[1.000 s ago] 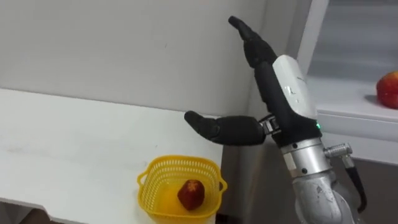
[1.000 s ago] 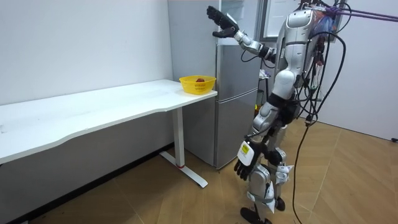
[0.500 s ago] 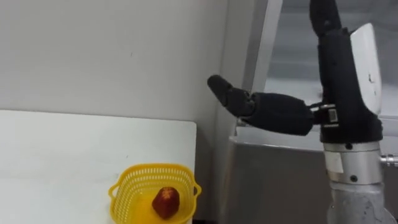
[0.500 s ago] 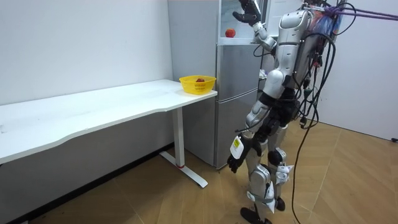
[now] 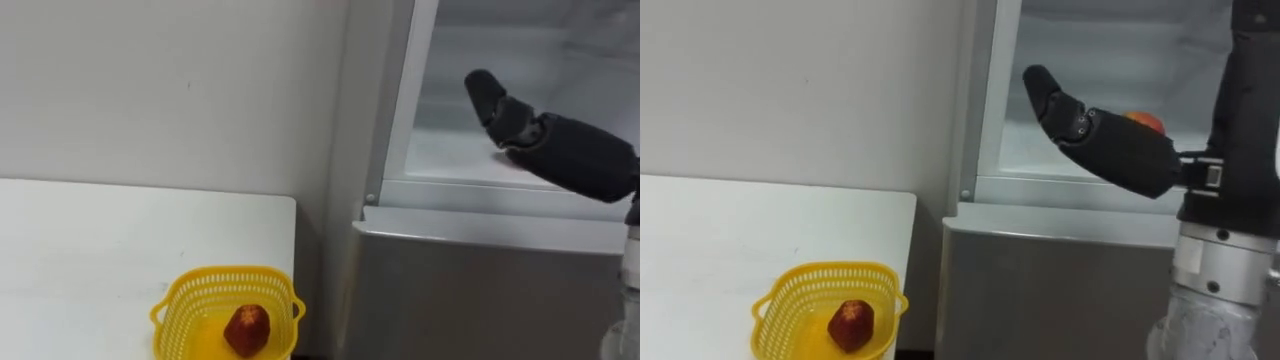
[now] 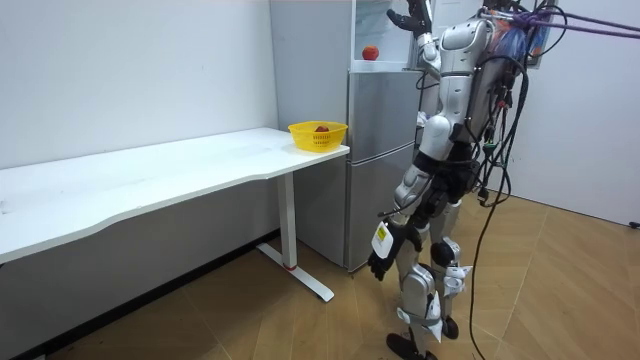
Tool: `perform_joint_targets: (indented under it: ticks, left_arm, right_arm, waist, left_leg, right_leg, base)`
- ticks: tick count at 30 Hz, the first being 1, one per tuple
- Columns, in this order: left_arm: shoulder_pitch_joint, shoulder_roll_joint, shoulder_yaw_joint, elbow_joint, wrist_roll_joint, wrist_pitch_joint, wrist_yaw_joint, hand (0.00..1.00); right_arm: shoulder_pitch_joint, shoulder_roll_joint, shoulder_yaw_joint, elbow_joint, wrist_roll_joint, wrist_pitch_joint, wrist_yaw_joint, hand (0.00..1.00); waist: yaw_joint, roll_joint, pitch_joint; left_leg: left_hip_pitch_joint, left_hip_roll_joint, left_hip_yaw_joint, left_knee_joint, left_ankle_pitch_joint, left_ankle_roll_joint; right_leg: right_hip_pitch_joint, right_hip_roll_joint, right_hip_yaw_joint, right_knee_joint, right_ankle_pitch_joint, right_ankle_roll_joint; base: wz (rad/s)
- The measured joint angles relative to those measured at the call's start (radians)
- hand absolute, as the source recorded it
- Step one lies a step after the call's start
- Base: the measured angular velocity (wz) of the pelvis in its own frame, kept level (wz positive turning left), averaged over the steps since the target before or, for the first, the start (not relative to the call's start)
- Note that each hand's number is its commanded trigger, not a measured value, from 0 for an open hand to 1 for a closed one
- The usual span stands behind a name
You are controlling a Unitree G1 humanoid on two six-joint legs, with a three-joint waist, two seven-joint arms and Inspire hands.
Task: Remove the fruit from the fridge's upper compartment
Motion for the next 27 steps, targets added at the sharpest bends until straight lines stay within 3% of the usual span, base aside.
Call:
perform_joint_targets:
  ticks: [4, 8, 15, 18, 20, 27]
  left_arm:
    - [-0.002, 0.003, 0.017, -0.007, 0.001, 0.006, 0.001, 0.0]
    - [0.0, 0.005, 0.018, -0.004, 0.0, 0.008, -0.002, 0.0]
    - [0.001, 0.009, 0.018, -0.005, -0.001, 0.007, -0.023, 0.0]
    - [0.004, 0.016, 0.018, -0.005, -0.001, 0.007, -0.022, 0.0]
    - [0.01, 0.02, 0.018, -0.005, -0.001, 0.007, -0.021, 0.0]
    - [0.039, 0.035, 0.019, -0.024, -0.002, 0.008, -0.054, 0.0]
  right_arm:
    - [0.0, -0.044, -0.031, 0.051, 0.027, 0.004, 0.0, 0.0]
    - [0.0, -0.056, -0.034, 0.089, 0.045, 0.035, 0.0, 0.0]
    - [0.0, -0.07, -0.032, 0.133, 0.045, 0.042, -0.011, 0.0]
    - [0.0, -0.105, -0.018, 0.211, 0.065, 0.043, -0.006, 0.0]
    - [-0.003, -0.12, -0.018, 0.259, 0.066, 0.056, 0.012, 0.0]
    - [-0.016, -0.15, -0.018, 0.357, 0.064, 0.067, 0.062, 0.0]
  waist:
    - [-0.004, 0.001, 0.0087]
    - [-0.01, -0.007, 0.0158]
    - [0.005, -0.035, 0.0055]
    - [0.016, -0.046, 0.0027]
    - [0.027, -0.053, 0.0065]
    - [0.035, -0.048, 0.0127]
  left_leg:
    - [0.001, 0.0, 0.0, 0.0, 0.0, 0.0]
    - [-0.001, -0.001, -0.001, -0.001, 0.0, 0.0]
    - [-0.002, -0.001, 0.0, 0.0, 0.0, 0.0]
    - [0.001, -0.002, 0.0, -0.001, 0.0, 0.0]
    - [0.007, -0.001, -0.001, -0.002, 0.0, 0.0]
    - [-0.007, -0.002, -0.026, 0.018, -0.006, 0.0]
  right_leg:
    - [0.002, 0.0, -0.001, 0.0, 0.0, 0.0]
    - [0.002, -0.001, -0.002, 0.0, -0.001, 0.001]
    - [0.0, -0.001, -0.002, -0.001, -0.004, 0.003]
    - [0.002, -0.002, -0.004, 0.002, -0.004, 0.003]
    - [0.007, -0.002, -0.003, 0.003, -0.004, 0.003]
    - [0.015, -0.004, -0.02, 0.008, -0.004, 0.003]
  base:
    - [0.0]
    - [0.0]
    - [0.0]
    - [0.0]
    - [0.0]
    - [0.1]
